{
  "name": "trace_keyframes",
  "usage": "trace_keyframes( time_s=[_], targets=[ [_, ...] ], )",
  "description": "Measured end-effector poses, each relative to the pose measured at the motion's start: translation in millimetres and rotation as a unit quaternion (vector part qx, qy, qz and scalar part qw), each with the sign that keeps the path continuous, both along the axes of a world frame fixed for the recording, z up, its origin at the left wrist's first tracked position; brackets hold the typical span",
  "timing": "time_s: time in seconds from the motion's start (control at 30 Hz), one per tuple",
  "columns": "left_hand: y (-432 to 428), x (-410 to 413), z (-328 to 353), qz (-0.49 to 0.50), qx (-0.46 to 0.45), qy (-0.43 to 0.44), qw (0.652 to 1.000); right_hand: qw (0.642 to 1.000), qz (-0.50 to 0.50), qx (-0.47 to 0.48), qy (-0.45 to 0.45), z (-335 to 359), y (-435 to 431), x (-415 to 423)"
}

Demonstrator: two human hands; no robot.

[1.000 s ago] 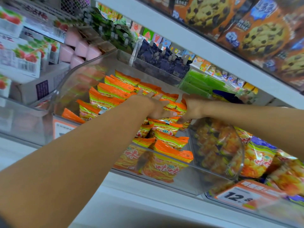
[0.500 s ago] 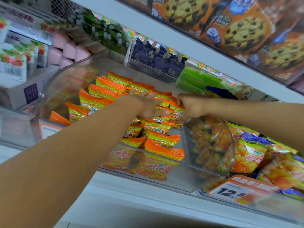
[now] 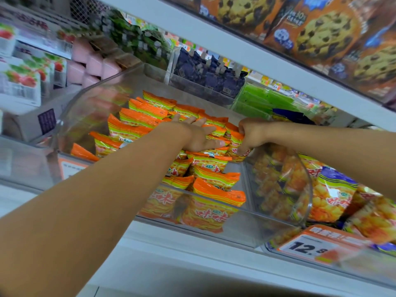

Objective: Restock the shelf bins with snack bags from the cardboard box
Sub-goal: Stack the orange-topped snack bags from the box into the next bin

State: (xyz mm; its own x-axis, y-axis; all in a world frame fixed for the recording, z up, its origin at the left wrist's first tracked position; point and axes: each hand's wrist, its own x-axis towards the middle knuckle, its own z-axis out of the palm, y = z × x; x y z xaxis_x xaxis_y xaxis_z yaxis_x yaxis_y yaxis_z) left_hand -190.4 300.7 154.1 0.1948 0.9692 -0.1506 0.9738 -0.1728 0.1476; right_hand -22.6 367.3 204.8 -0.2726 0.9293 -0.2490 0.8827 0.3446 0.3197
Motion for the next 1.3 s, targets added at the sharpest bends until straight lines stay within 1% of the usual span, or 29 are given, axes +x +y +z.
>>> trace_keyframes(
  time_s=[0.17, 0.27, 0.3, 0.43, 0.7, 0.9, 0.97, 1.03, 1.07, 1.1, 1.17, 1.3],
  targets=[
    [-2, 0, 1, 0.001, -0.003, -0.004, 1.000, 0.998, -0.027, 0.003, 0.065, 4, -5, 0],
    [-2, 1, 1, 0.005, 0.003, -0.002, 1.000, 0.986, -0.060, -0.013, 0.154, 3, -4, 4],
    [-3, 1, 1, 0.005, 0.003, -0.003, 1.000, 0.983, -0.065, -0.017, 0.169, 2, -4, 5],
    [-3, 1, 1, 0.006, 0.001, -0.003, 1.000, 0.983, -0.052, -0.019, 0.173, 1, -7, 3],
    [-2, 0, 1, 0.005, -0.002, -0.005, 1.000, 0.965, -0.107, -0.028, 0.237, 4, -9, 3],
    [1, 1, -1, 0.003, 0.004, -0.012, 1.000, 0.958, -0.102, -0.040, 0.266, 8, -13, 3],
    [3, 1, -2, 0.001, 0.009, -0.022, 1.000, 0.960, -0.083, -0.021, 0.265, 10, -15, 3],
    [1, 1, -1, 0.001, 0.025, -0.055, 0.998, 0.979, -0.020, 0.034, 0.199, 12, -18, 5],
    [0, 0, 0, 0.005, 0.040, -0.080, 0.996, 0.985, 0.024, 0.055, 0.163, 12, -20, 5],
    [-2, -1, 2, 0.012, 0.060, -0.105, 0.993, 0.985, 0.062, 0.061, 0.147, 12, -24, 4],
    [-8, -3, 7, 0.027, 0.102, -0.130, 0.986, 0.983, 0.105, 0.051, 0.145, 15, -35, 1],
    [-38, -5, 16, 0.054, 0.174, -0.135, 0.974, 0.975, 0.120, 0.043, 0.181, 22, -65, -7]
  ],
)
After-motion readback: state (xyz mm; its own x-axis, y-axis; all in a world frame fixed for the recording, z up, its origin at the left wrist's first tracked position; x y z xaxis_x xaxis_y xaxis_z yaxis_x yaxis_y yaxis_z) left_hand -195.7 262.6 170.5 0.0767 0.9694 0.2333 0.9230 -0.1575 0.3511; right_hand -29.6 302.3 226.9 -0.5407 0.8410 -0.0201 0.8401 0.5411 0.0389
